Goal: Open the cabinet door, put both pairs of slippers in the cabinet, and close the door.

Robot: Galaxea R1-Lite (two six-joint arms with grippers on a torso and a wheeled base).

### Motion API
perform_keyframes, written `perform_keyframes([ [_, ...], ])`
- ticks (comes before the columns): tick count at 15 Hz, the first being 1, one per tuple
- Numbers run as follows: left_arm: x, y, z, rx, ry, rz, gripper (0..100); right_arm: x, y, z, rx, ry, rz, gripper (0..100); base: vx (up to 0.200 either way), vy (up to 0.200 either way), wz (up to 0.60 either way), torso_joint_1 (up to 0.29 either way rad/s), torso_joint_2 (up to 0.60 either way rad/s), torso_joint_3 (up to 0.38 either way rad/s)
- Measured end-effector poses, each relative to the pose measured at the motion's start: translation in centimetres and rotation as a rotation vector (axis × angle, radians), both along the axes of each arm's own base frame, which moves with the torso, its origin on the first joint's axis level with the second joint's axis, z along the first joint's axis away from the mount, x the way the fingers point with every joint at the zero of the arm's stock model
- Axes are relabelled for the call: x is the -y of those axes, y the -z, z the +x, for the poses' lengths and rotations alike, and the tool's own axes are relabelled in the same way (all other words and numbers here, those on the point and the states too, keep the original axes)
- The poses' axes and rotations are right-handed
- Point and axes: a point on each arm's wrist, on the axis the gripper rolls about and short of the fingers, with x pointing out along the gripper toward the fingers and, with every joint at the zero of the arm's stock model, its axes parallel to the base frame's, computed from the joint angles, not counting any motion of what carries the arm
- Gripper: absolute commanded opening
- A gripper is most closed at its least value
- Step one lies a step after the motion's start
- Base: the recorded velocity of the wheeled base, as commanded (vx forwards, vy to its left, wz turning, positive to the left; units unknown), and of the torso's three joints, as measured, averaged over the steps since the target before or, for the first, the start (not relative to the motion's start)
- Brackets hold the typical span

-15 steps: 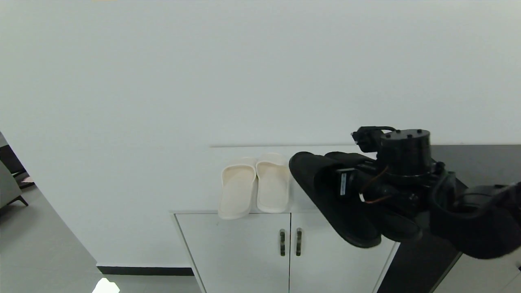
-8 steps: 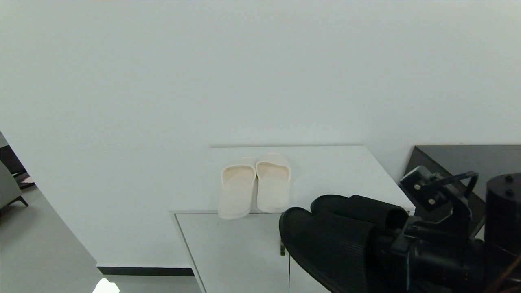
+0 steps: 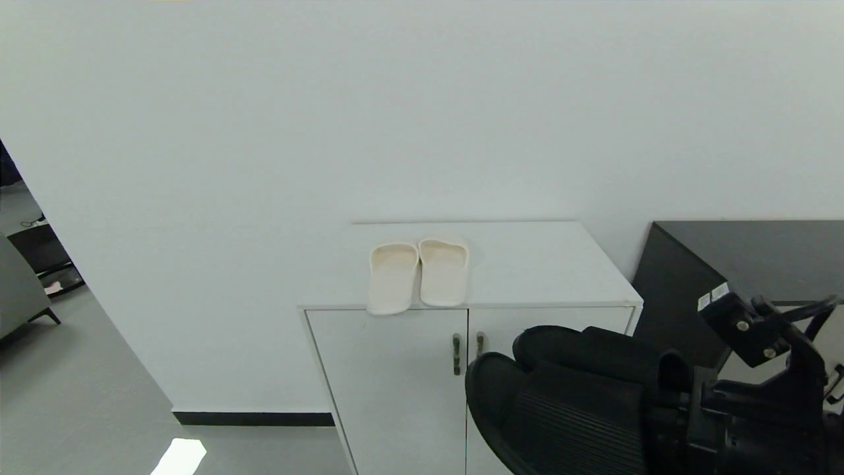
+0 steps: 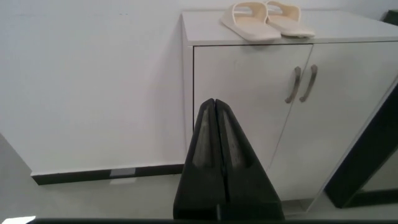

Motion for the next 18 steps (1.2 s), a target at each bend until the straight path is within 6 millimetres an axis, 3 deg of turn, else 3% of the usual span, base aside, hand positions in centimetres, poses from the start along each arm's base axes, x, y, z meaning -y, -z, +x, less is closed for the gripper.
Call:
perform_keyframes([
  [10,0.0,0.0,0.0,0.0,0.002,0.0,0,1.5,0.9,-0.5,-0.006,-0.075,-0.01,0,0.0,-0.18,0.0,0.006,0.0,0.004],
  [18,0.0,0.0,0.0,0.0,0.002,0.003,0,1.9,0.9,-0.3,-0.001,-0.047,-0.007,0,0.0,0.0,0.0,0.0,0.0,0.0],
])
